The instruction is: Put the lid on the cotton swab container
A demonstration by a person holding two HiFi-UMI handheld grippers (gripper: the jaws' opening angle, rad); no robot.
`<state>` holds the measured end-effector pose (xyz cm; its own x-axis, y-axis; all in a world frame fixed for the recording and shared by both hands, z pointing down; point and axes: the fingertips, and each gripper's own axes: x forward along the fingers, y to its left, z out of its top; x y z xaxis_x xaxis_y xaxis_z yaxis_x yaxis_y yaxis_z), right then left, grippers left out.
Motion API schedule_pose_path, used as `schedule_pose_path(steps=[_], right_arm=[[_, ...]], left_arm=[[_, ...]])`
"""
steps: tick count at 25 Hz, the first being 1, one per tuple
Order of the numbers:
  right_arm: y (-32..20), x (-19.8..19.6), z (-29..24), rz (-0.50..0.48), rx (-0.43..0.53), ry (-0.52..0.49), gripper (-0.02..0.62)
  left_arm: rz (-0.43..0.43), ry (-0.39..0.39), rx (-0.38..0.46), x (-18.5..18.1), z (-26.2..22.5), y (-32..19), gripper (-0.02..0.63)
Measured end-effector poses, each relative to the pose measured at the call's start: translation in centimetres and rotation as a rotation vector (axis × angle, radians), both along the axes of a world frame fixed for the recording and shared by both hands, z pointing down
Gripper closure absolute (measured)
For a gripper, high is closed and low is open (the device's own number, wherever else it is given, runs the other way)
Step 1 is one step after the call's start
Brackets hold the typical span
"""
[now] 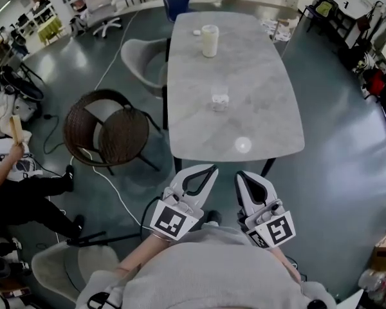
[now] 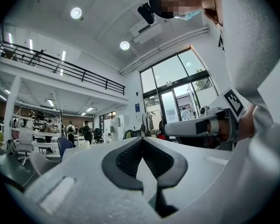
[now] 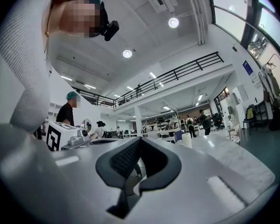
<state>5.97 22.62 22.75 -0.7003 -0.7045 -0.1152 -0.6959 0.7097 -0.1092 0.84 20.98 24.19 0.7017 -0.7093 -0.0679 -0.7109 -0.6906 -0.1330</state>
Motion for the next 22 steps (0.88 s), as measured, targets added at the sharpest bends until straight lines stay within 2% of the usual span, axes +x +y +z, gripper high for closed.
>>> schedule_pose_path(steps=[7,11,17,22], right_arm=[[-2.5,1.7,1.3,-0.036,-0.035,0.026,0.595],[-2.6,1.3,1.2,-0.049,-0.027,0.014,0.595],[-1.9,0.3,0.2,-0.055,-0.047,-0.031,0.594],[-2.7,2.0,-0.2,-0.037,0.002,-0.037,0.595]], left_arm=[[-0.021,0.004,-0.014,1.8,0.1,-1.8,0.609],[-0.030,0.025,-0.035,1.5,0.3,-2.1,0.608],[-0.019,-0.007,-0.004,1.3,-0.5,-2.2,0.609],[-0.023,-0.012,0.012,1.9,-1.0,-2.5,0.609]])
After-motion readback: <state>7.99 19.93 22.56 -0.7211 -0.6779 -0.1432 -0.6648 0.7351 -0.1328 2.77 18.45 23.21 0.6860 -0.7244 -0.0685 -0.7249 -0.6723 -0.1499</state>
